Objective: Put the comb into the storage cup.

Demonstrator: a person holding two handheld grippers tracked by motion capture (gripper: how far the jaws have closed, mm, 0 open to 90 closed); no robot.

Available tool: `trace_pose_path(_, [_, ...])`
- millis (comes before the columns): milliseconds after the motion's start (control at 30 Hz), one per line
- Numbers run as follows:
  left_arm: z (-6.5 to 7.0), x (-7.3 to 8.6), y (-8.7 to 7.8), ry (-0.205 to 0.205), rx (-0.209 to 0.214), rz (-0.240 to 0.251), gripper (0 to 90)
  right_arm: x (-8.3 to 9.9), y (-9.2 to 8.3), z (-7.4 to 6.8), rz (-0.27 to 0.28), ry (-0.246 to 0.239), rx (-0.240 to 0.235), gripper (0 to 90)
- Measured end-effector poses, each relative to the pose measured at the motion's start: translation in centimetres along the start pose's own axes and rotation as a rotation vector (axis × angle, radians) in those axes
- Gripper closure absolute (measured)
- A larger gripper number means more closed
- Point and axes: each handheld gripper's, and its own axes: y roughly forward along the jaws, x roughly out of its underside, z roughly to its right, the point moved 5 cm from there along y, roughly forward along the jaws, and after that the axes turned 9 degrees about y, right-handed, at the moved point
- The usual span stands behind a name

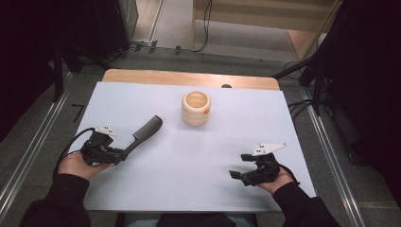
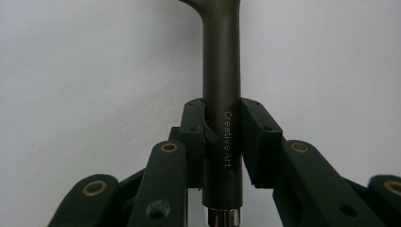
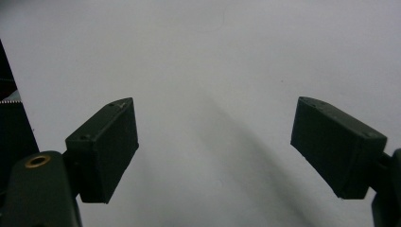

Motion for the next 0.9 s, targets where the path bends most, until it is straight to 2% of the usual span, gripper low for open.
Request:
trace_pose_path(133, [0.3, -0.9, -0.8, -0.013, 0.021, 0.066, 73.1, -0.3, 0.0, -0.2, 0.017, 0.003, -0.007, 13.8])
trace_pose_path(167, [0.3, -0.9, -0.8, -0.013, 0.021, 0.066, 73.1, -0.3, 0.0, -0.2, 0.017, 0.003, -0.007, 13.8])
trace_pose_path(200, [0.5, -1.3, -1.0, -0.022, 0.036, 0.097, 73.1, -0.5, 0.0, -0.3, 0.032, 0.009, -0.013, 13.8])
trace_pose_path(233, [0.5, -1.3, -1.0, -0.022, 0.036, 0.097, 73.1, -0.5, 0.0, -0.3, 0.032, 0.009, -0.013, 13.8])
trace_pose_path(267, [0.7, -1.8, -1.2, -0.029, 0.046, 0.127, 73.1, -0.7, 0.0, -0.5, 0.038, 0.011, -0.017, 13.8])
trace_pose_path(333, [1.0, -2.3, -1.3, -0.034, 0.062, 0.155, 73.1, -0.9, 0.1, -0.7, 0.043, 0.017, -0.021, 13.8])
trace_pose_path(367, [1.0, -2.3, -1.3, -0.034, 0.062, 0.155, 73.1, -0.9, 0.1, -0.7, 0.043, 0.017, -0.021, 13.8])
trace_pose_path(400, [1.2, -2.9, -1.5, -0.038, 0.079, 0.185, 73.1, -1.1, 0.3, -0.9, 0.045, 0.021, -0.029, 13.8])
trace_pose_path(467, [1.6, -3.5, -1.6, -0.036, 0.087, 0.209, 73.1, -1.3, 0.4, -1.1, 0.051, 0.030, -0.036, 13.8])
trace_pose_path(633, [2.6, -4.6, -1.6, -0.014, 0.110, 0.235, 73.1, -1.5, 0.4, -1.3, 0.072, 0.032, -0.027, 13.8])
trace_pose_path(667, [3.1, -5.2, -1.4, 0.001, 0.113, 0.239, 73.1, -1.6, 0.4, -1.3, 0.076, 0.032, -0.026, 13.8])
trace_pose_path(900, [4.2, -6.7, -0.8, 0.018, 0.147, 0.261, 73.1, -1.7, -0.2, -1.5, 0.109, 0.042, -0.022, 13.8])
